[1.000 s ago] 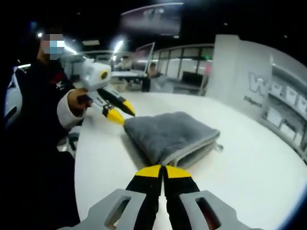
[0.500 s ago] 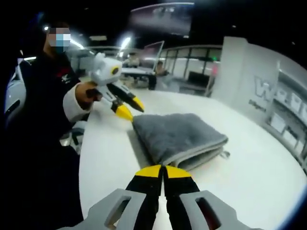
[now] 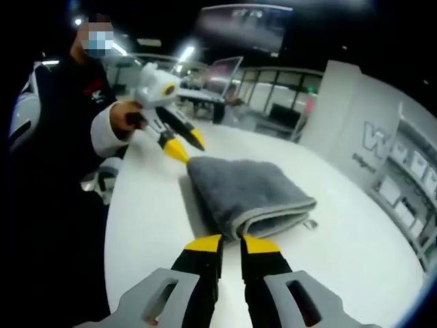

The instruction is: Open the folded towel by lifting each exposed corner and separating the folded layers until the towel lies flat within the target outline without major curled edges

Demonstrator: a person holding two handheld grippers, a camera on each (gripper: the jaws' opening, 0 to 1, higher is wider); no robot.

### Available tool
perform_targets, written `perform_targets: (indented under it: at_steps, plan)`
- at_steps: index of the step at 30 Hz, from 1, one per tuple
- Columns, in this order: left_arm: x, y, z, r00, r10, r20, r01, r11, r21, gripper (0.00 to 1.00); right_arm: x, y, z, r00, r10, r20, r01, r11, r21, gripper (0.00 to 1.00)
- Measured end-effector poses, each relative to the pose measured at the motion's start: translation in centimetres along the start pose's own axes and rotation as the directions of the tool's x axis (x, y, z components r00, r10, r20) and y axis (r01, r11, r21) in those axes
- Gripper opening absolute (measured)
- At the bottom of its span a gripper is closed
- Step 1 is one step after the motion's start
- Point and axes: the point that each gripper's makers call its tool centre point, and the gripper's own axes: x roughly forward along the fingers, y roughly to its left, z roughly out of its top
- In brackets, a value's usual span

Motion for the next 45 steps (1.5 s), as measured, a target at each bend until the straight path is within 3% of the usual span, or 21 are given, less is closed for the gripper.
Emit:
perform_targets:
  at_steps: [2,10,15,18,19,21,26,32,34,45]
  plan:
    - [0.0,0.3,0.2,1.0,-0.003,0.004,0.003,1.0,0.006,0.34,0.0,-0.1,0.1,1.0,-0.012,0.004,0.012,1.0,-0.008,0.14]
    - [0.1,0.2,1.0,0.999,-0.008,0.035,0.007,0.999,0.043,0.4,0.7,0.0,-0.2,1.0,-0.023,-0.009,0.022,0.998,-0.053,0.18]
    - [0.3,-0.1,1.2,0.999,-0.013,0.038,0.01,0.998,0.069,0.41,0.9,-0.3,0.3,0.999,-0.035,0.027,0.036,0.998,-0.054,0.18]
    - [0.4,-0.2,1.4,0.999,-0.016,0.043,0.012,0.997,0.082,0.42,1.2,-0.3,-0.2,0.999,-0.037,0.016,0.038,0.998,-0.048,0.18]
    - [0.4,-0.3,1.8,0.998,-0.018,0.055,0.012,0.995,0.099,0.42,1.0,-0.4,0.1,0.999,-0.042,0.029,0.043,0.998,-0.049,0.12]
    - [0.4,-0.2,2.2,0.998,-0.016,0.066,0.009,0.994,0.106,0.42,1.0,-0.2,0.4,0.998,-0.035,0.046,0.037,0.998,-0.048,0.12]
    - [0.6,-0.2,2.4,0.997,-0.01,0.074,0.0,0.992,0.123,0.42,1.2,-0.1,0.0,0.999,-0.028,0.033,0.03,0.998,-0.048,0.11]
    - [1.0,-0.6,2.4,0.997,-0.019,0.075,0.01,0.993,0.121,0.42,0.9,0.1,1.2,0.995,0.004,0.104,0.0,0.999,-0.045,0.13]
    - [0.9,-0.6,2.2,0.998,-0.015,0.068,0.007,0.992,0.125,0.42,1.1,0.3,1.0,0.994,0.024,0.11,-0.025,1.0,0.01,0.12]
    - [0.8,-1.0,2.6,0.996,-0.012,0.088,0.001,0.992,0.127,0.42,0.7,-0.2,1.3,0.982,0.062,0.179,-0.083,0.99,0.114,0.08]
